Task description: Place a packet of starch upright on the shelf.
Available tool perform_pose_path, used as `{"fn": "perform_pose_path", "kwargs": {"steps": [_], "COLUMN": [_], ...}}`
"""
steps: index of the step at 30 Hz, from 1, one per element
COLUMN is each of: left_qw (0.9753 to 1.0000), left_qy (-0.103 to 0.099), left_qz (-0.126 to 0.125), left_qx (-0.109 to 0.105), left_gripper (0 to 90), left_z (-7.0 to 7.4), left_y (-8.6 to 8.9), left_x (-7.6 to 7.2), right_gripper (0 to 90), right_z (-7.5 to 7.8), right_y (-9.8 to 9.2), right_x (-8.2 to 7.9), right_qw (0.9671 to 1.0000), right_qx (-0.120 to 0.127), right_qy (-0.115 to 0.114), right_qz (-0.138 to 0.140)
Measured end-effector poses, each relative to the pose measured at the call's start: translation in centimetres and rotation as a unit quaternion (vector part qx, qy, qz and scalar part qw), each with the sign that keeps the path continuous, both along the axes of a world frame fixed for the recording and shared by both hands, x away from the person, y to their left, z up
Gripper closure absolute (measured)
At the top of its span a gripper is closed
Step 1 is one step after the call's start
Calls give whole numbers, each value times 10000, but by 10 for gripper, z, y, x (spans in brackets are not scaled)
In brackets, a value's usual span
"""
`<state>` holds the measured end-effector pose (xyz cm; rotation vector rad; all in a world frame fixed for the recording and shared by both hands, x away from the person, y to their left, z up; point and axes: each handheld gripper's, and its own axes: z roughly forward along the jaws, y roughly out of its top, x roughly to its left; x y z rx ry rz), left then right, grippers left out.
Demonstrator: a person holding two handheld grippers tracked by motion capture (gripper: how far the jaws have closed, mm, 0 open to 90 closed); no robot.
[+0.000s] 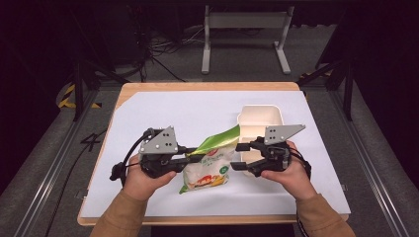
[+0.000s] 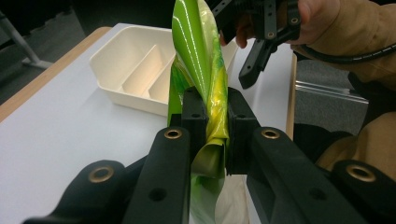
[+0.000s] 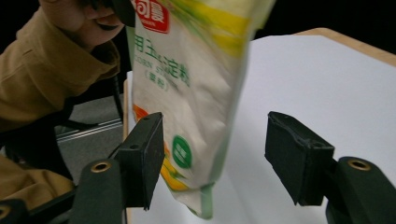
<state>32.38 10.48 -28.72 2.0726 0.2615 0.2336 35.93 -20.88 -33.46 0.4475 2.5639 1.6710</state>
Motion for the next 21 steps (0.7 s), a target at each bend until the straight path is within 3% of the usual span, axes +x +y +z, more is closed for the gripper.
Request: {"fn": "perform_pose_path", "kwargs": {"steps": [6, 12, 16, 21], "left_qw": [9996, 9988, 9987, 9987], "left_qy": [-28, -49, -38, -29], "left_qz": [-273, -442, -447, -454], "left_qx": [-64, -200, -236, -237], "left_gripper": [821, 820, 820, 819], "left_z": [-2, -1, -2, -2], "left_y": [-8, -9, -8, -7], "left_x": [-5, -7, -7, -6], "right_gripper": [370, 397, 455, 632], "right_z": [-5, -11, -13, -14], "right_y": [15, 25, 27, 26], "right_x": [-2, -4, -3, -3], "right_qw": [9995, 9973, 9951, 9950], "right_qx": [-83, 46, 251, 154], "right_qy": [119, 263, 386, 322], "right_qz": [291, 686, 871, 932]}}
